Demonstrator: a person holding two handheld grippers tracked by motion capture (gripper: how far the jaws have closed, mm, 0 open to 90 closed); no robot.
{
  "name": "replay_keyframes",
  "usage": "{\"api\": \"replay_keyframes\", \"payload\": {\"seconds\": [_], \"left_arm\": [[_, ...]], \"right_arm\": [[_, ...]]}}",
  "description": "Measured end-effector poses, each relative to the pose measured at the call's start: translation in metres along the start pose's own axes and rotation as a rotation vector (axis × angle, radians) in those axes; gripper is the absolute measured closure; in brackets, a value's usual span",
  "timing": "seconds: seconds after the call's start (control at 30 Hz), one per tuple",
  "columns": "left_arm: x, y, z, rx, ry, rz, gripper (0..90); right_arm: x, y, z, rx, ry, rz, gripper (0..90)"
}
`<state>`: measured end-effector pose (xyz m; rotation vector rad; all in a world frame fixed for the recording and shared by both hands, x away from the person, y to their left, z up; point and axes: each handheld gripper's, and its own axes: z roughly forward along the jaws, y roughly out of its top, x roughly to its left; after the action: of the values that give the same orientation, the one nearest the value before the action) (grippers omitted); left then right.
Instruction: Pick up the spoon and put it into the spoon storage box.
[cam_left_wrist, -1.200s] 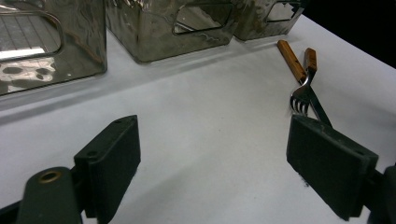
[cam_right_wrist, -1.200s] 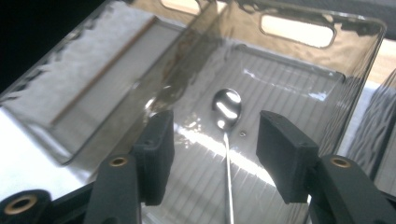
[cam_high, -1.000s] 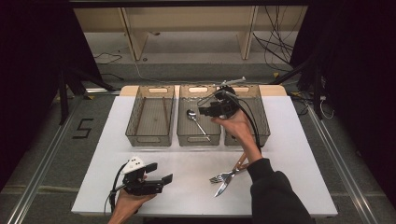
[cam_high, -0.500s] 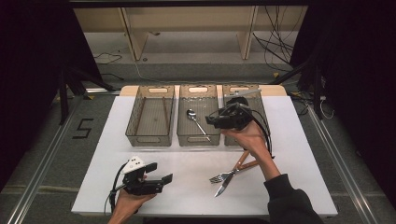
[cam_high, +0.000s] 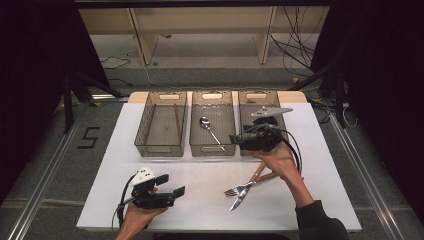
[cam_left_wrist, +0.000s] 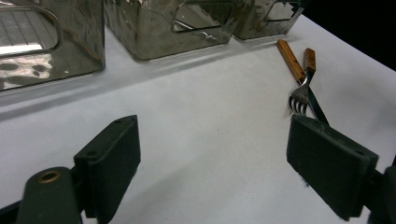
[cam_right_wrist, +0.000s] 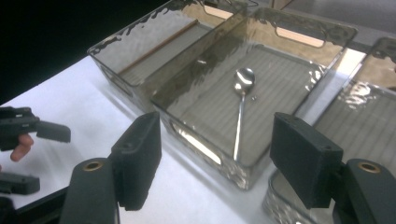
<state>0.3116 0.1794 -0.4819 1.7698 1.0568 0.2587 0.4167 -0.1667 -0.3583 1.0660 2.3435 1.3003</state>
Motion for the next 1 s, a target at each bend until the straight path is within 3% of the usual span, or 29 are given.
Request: {"api": "replay_keyframes", "payload": {"seconds": [0.53,0.73,1.0], "left_arm": [[-0.001,0.005,0.001,0.001,-0.014,-0.011,17.1],[-0.004,0.009,0.002,0.005,-0.014,-0.003,17.1],[-0.008,0.011,0.005,0.018,-0.020,0.005,17.1]], "right_arm": [[-0.005,-0.053,-0.020,-0.018,0.019,0.041,29.7],[-0.010,-0.075,-0.028,-0.009,-0.019,0.052,29.8],[-0.015,-0.096,-0.032,0.016,-0.030,0.060,29.7]]}}
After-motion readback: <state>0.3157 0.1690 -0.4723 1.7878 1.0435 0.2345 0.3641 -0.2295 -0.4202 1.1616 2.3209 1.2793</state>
